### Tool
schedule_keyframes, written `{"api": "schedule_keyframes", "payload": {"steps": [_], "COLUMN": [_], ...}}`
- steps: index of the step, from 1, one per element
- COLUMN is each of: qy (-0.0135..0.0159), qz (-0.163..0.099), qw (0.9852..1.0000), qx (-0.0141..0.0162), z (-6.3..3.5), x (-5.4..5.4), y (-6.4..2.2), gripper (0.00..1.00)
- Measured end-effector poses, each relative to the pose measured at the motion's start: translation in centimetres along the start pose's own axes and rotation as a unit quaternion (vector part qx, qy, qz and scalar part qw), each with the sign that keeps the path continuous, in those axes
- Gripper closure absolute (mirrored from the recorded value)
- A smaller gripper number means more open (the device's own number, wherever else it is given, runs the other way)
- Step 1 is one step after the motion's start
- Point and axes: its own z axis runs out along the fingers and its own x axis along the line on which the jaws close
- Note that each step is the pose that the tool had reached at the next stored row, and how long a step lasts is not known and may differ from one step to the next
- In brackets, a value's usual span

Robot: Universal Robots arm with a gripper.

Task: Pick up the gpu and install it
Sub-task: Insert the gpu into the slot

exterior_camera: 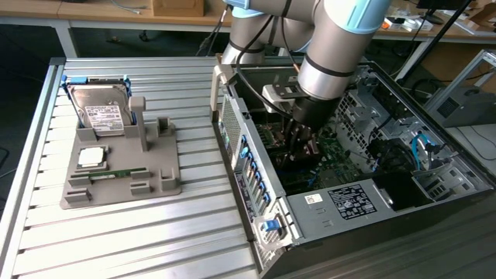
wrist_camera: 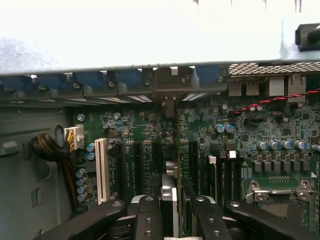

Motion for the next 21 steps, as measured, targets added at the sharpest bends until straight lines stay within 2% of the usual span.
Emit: {"api": "schedule_keyframes", "payload": {"steps": [4, 9, 21], "qy": [0.0002, 0.0021, 0.0022], "qz": [0.000, 0.000, 0.000], "qw": [1.0000, 1.0000, 1.0000], "qx": [0.0000, 0.0001, 0.0001], "z": [-0.01, -0.01, 0.20], "x": [-0.19, -0.20, -0.21], "y": [0.00, 0.01, 0.00], "gripper": [0.73, 0.73, 0.73]}}
